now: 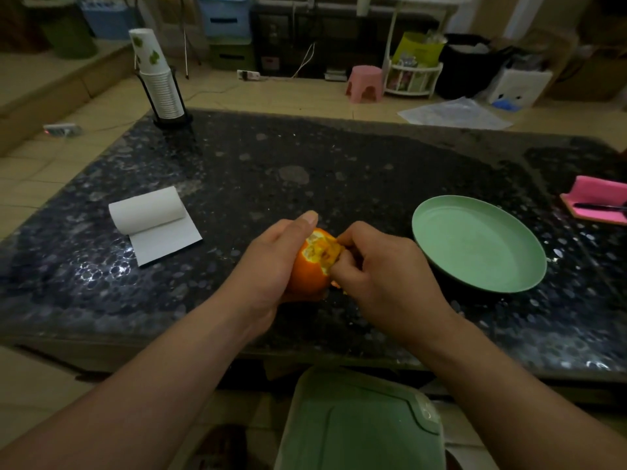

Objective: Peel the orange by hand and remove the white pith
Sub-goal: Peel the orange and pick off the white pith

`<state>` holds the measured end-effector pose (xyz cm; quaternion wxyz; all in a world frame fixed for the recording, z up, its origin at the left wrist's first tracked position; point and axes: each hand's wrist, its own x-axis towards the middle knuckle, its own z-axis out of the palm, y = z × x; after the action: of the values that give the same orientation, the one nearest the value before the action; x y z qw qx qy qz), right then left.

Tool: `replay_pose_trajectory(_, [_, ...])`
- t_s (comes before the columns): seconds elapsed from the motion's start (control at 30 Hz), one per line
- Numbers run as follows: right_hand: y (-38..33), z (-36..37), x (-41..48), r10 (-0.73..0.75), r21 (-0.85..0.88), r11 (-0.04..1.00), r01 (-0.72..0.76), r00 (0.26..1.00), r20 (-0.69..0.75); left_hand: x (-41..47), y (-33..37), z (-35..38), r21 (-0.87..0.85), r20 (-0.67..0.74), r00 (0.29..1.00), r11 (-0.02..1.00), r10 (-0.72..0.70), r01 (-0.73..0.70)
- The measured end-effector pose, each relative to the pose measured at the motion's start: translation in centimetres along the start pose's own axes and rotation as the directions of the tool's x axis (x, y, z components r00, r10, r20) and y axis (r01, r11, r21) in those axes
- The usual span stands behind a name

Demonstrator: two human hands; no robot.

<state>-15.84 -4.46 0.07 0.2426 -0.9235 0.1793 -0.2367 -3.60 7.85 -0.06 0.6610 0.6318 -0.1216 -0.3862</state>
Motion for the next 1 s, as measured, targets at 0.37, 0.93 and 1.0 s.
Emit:
replay_pose_trajectory(0.37, [0.8,-1.0,0.2,0.064,0.105,0.991,-0.087,0.978,0.2,-0.3,0.5,0.1,0.042,0.027,1.0,0.999,0.008,-0.009])
replay_pose_trajectory(0.93, [1.2,-1.0,0.5,0.093,0.239,0.96,-0.144,0.973,0.211,-0.5,0.3,-0.2,0.013,0.047,0.999,1.0,-0.013,0.013])
replay_pose_trajectory(1.0, [1.2,-1.4,0.5,0.07,0.185,0.975,-0.126,0.957,0.283,-0.5,0.3,-0.3,0.067,0.068,0.998,0.998,0.013,-0.018])
